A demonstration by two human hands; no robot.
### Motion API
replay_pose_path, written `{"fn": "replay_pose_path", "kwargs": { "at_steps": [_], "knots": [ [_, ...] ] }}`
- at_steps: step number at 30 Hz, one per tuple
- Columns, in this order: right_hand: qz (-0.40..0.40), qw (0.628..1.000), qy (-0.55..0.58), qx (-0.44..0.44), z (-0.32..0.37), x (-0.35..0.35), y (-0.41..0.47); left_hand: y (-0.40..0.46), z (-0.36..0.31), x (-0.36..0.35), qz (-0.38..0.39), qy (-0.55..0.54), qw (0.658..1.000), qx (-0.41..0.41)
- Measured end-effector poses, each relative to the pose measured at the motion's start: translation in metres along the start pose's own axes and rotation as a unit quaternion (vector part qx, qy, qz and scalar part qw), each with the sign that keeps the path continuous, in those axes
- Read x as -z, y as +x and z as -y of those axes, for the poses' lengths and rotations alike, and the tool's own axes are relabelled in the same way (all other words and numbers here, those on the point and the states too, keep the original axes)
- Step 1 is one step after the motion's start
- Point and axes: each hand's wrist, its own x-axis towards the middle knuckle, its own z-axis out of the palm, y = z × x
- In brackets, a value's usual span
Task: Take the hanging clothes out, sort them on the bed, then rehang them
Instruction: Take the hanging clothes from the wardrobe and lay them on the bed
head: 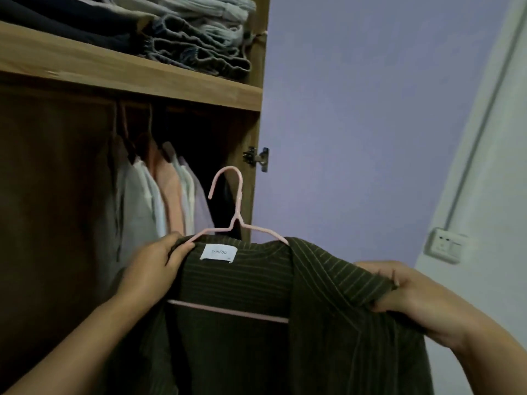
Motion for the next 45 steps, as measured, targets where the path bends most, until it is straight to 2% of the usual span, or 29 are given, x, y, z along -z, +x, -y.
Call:
{"fn": "replay_pose_path", "kwargs": {
  "at_steps": [3,7,9,12,14,21,28,29,34,37,42,45],
  "knots": [
    [-0.066,0.992,-0.108,-0.028,0.003,0.020,-0.033,-0.003,-0.023,-0.024,-0.001,-0.008,0.999,-0.031],
    [-0.105,0.988,-0.097,-0.053,0.003,0.028,-0.071,0.003,-0.056,-0.045,0.005,-0.048,0.996,-0.081],
    [-0.186,0.967,-0.164,-0.062,-0.005,0.019,-0.080,0.007,-0.072,-0.054,0.028,-0.089,0.992,-0.089],
    [-0.371,0.878,-0.295,-0.069,-0.025,0.003,-0.086,0.011,-0.091,-0.068,0.084,-0.138,0.981,-0.106],
    [-0.460,0.825,-0.315,-0.089,-0.041,-0.008,-0.095,0.010,-0.103,-0.076,0.121,-0.169,0.970,-0.129],
    [-0.627,0.682,-0.344,-0.153,-0.076,-0.053,-0.155,-0.012,-0.143,-0.111,0.243,-0.234,0.918,-0.207],
    [-0.709,0.567,-0.368,-0.202,-0.078,-0.103,-0.244,-0.072,-0.208,-0.131,0.378,-0.296,0.836,-0.265],
    [-0.714,0.561,-0.364,-0.208,-0.078,-0.109,-0.256,-0.081,-0.215,-0.132,0.387,-0.302,0.828,-0.270],
    [-0.759,0.475,-0.353,-0.270,-0.071,-0.147,-0.340,-0.147,-0.278,-0.131,0.440,-0.328,0.768,-0.329],
    [-0.773,0.438,-0.350,-0.297,-0.065,-0.171,-0.390,-0.191,-0.316,-0.125,0.473,-0.336,0.735,-0.352],
    [-0.801,0.358,-0.345,-0.335,-0.057,-0.216,-0.471,-0.274,-0.374,-0.103,0.499,-0.352,0.684,-0.398],
    [-0.820,0.322,-0.318,-0.349,-0.052,-0.246,-0.517,-0.326,-0.406,-0.089,0.517,-0.362,0.652,-0.420]
  ]
}}
